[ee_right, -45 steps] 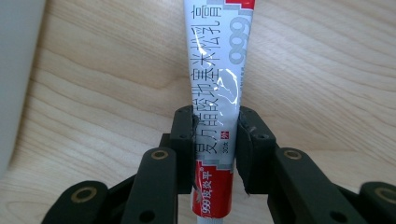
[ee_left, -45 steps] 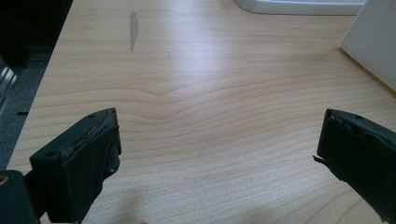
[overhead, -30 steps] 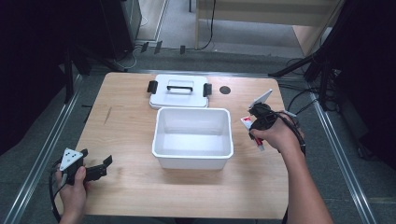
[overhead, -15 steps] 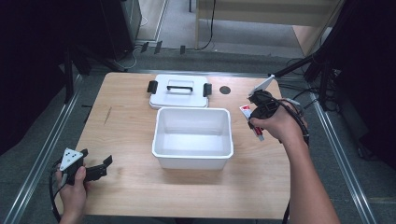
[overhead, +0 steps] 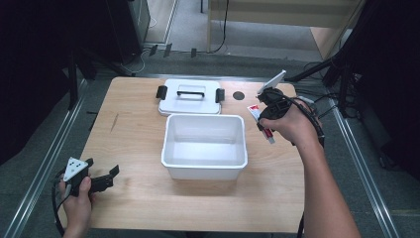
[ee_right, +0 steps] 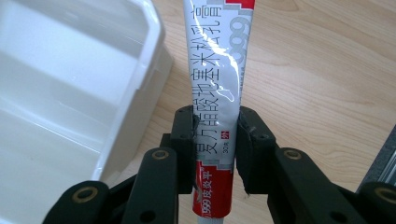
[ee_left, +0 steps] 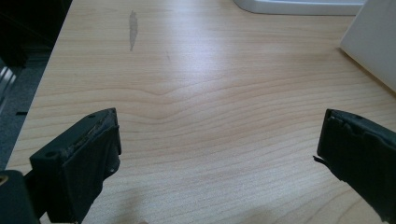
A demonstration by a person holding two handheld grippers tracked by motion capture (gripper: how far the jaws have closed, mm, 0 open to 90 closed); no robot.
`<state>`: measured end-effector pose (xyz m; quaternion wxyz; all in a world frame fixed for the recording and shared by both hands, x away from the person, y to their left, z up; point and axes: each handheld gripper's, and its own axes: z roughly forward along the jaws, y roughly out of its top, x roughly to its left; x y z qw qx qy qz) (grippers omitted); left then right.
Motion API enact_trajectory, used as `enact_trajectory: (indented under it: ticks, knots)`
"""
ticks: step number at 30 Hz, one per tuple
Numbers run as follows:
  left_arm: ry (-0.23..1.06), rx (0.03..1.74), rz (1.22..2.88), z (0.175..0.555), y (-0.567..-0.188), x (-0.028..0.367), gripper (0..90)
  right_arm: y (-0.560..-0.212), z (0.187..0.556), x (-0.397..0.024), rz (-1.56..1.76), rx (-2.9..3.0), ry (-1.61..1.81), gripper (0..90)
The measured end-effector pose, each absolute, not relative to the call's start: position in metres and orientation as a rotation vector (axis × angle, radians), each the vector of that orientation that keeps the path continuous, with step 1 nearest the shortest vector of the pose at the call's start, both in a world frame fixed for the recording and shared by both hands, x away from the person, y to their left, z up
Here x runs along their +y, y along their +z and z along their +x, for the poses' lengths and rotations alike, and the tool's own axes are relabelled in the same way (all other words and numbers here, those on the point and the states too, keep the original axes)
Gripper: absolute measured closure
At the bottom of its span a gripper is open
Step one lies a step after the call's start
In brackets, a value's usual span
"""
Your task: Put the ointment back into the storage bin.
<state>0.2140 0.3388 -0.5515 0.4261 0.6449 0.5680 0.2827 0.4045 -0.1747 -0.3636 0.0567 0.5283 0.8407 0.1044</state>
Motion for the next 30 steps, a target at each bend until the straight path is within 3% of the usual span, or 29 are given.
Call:
enact_trajectory:
  ticks: [30]
  knots:
    - [0.701,1.422,1.606,0.214,-0.552,0.34,0.1,-0.353,0.402,-0.111,1.444,2.683,0.361,72.0]
